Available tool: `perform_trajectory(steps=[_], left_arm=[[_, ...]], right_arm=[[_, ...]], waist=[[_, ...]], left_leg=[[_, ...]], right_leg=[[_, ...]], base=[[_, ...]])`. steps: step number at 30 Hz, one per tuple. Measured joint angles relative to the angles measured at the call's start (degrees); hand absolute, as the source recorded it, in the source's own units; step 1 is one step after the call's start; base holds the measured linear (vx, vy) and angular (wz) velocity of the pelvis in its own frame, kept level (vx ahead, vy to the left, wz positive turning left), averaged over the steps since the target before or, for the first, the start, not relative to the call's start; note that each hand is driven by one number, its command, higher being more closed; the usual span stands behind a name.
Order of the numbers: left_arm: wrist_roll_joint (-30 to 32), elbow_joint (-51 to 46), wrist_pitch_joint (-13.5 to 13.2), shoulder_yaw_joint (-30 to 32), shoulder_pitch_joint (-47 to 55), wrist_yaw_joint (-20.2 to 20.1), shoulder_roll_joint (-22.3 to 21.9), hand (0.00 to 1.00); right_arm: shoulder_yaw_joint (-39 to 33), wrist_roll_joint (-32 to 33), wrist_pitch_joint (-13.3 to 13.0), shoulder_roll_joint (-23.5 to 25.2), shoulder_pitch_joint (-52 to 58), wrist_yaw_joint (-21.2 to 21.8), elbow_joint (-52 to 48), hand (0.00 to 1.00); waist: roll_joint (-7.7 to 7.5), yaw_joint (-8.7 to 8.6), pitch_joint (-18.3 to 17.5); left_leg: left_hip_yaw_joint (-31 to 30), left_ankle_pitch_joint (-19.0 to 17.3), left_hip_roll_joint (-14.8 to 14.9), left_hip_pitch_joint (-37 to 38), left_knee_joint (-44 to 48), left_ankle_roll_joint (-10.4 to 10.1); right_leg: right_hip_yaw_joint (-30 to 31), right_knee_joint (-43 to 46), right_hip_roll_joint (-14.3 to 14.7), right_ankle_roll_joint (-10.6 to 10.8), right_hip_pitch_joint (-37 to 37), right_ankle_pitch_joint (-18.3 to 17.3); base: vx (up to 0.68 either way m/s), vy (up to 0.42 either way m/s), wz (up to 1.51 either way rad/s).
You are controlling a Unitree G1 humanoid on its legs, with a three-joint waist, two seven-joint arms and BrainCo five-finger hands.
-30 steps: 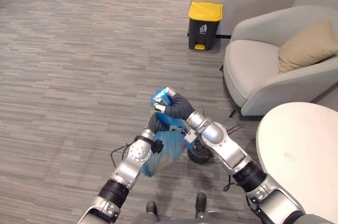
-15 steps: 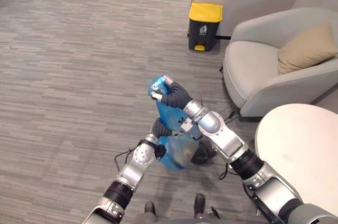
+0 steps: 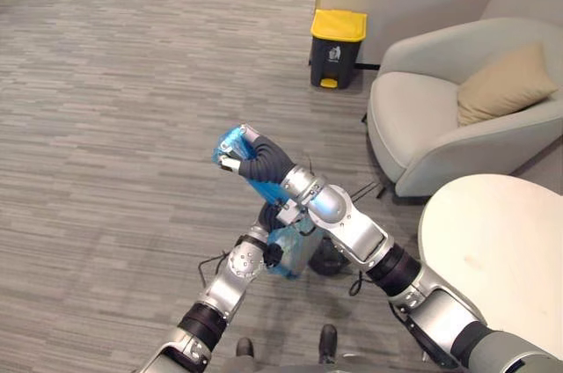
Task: Gather rubbish on tea table into small bin, then transfer packed bag to large trash can.
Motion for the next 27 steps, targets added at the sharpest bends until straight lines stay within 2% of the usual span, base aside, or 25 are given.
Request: perform_trajectory(steps=[2, 6, 10, 13, 16, 19, 23, 27], left_arm=[[0.0, -0.2, 0.4, 1.5, 0.2, 0.0, -0.3, 1.00], [-1.1, -3.9, 1.0, 5.6, 3.7, 0.0, -0.8, 1.00], [-2.1, -5.0, 1.1, 10.8, 8.9, -0.2, -1.0, 1.00], [-3.8, -5.3, 1.1, 15.5, 12.5, -0.3, -0.9, 1.00], [-5.1, -7.1, 1.1, 18.5, 14.9, -0.3, -0.8, 1.00], [-5.7, -7.4, 1.1, 21.5, 16.3, -0.4, -0.8, 1.00], [-5.7, -7.2, 1.1, 23.4, 18.1, -0.4, -0.9, 1.00], [-5.7, -3.3, 1.3, 28.2, 21.0, -1.7, -0.7, 1.00]], right_arm=[[0.0, -0.5, -0.4, 0.0, 0.7, 0.0, -0.2, 0.00], [-0.6, -7.0, -1.8, -1.9, 5.2, -0.1, -2.3, 0.00], [-3.4, -15.9, -2.2, -7.3, 12.2, -0.1, -3.4, 0.00], [-7.0, -21.6, -2.5, -14.0, 17.0, -0.2, -3.5, 0.00], [-9.4, -24.2, -3.4, -18.5, 21.3, -0.1, -3.5, 0.00], [-11.9, -26.8, -4.2, -20.7, 26.6, 0.1, -3.6, 0.00], [-15.0, -27.3, -4.6, -19.9, 34.2, 1.1, -3.0, 0.00], [-24.9, -26.0, -3.3, -13.8, 42.6, 1.3, 5.7, 0.00]], waist=[[0.00, -0.01, 0.0], [-0.01, -0.05, 0.0], [-0.05, -0.05, 0.0], [-0.05, 0.07, 0.0], [-0.06, 0.18, 0.0], [-0.06, 0.22, 0.0], [-0.06, 0.17, 0.0], [-0.09, -0.16, -0.1]], left_leg=[[0.2, 0.0, 0.0, -0.1, 0.0, 0.1], [0.2, -0.1, 0.1, -0.2, -0.3, 0.2], [0.1, -0.2, 0.1, -0.2, -0.5, 0.2], [0.1, -0.2, 0.1, -0.2, -0.5, 0.1], [0.0, -0.2, 0.1, -0.2, -0.6, 0.1], [0.0, -0.2, 0.1, -0.3, -0.6, 0.1], [-0.2, -0.4, 0.1, -0.3, -0.4, 0.2], [-0.6, -0.3, -0.1, 0.1, -0.4, -0.1]], right_leg=[[0.2, 0.0, 0.0, 0.0, 0.0, 0.0], [0.2, 0.0, -0.1, 0.2, 0.0, -0.2], [0.1, 0.0, -0.1, 0.6, 0.0, -0.8], [0.1, 0.0, 0.0, 0.6, 0.0, -0.9], [0.0, 0.0, 0.1, 0.6, 0.0, -1.0], [0.0, 0.0, 0.2, 0.5, 0.0, -1.0], [-0.3, 0.0, 0.1, 0.4, 0.3, -1.1], [-0.8, 0.0, -0.1, 0.8, 0.8, -1.8]], base=[[-0.02, 0.023, -0.05], [0.00, 0.000, 0.00], [0.00, 0.000, 0.00], [0.00, 0.000, 0.00], [0.00, 0.000, 0.00], [0.00, 0.000, 0.00], [0.00, 0.001, 0.04], [0.00, 0.012, 0.05]])
